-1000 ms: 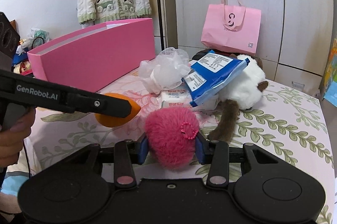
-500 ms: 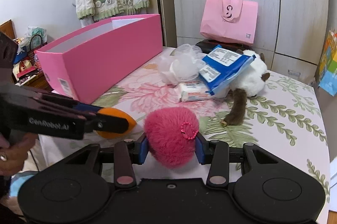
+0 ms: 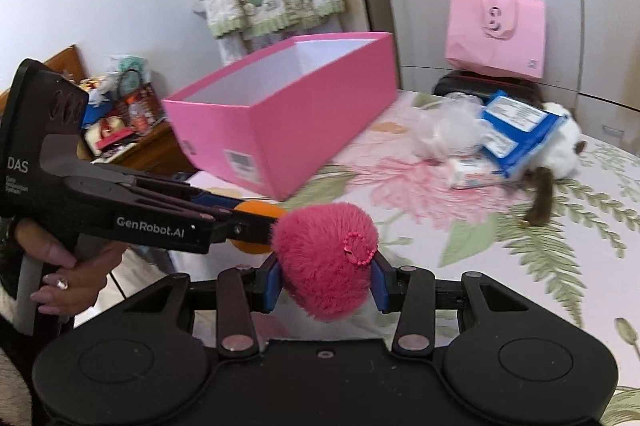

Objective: Organize soft objects
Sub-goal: 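Carry the orange sponge and pink pompom with both tools over the pink shoebox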

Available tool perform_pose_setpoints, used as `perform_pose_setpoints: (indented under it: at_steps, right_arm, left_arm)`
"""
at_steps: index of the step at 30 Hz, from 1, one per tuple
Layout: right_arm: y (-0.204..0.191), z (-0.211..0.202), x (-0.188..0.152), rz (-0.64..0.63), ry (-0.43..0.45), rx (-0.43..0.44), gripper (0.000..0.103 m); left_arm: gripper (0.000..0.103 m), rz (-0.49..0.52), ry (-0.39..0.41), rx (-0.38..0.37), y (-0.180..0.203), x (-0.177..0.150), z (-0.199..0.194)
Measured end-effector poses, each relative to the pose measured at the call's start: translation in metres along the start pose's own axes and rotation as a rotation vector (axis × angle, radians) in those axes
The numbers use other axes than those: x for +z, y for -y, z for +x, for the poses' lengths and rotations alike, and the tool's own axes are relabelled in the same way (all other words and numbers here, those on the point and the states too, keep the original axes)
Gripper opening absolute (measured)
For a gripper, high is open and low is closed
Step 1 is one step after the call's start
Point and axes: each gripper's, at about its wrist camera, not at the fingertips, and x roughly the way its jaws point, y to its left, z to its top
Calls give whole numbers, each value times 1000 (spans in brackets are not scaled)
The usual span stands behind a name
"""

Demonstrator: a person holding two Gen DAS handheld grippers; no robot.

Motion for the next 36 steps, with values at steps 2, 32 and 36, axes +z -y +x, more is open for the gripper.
perform_pose_setpoints:
  at_steps: [2,32,36]
  right_arm:
    - [-5,0,3,27,-16,72,48]
    - [-31,119,194,-224,100,187,49]
    - [-7,158,215,-205,65,209,49]
  left_arm:
    - [41,6,11,6,-4,0,-16]
    - [39,12,228,177,-106,154,-22]
    - [40,-31,211,182,-128,176,8]
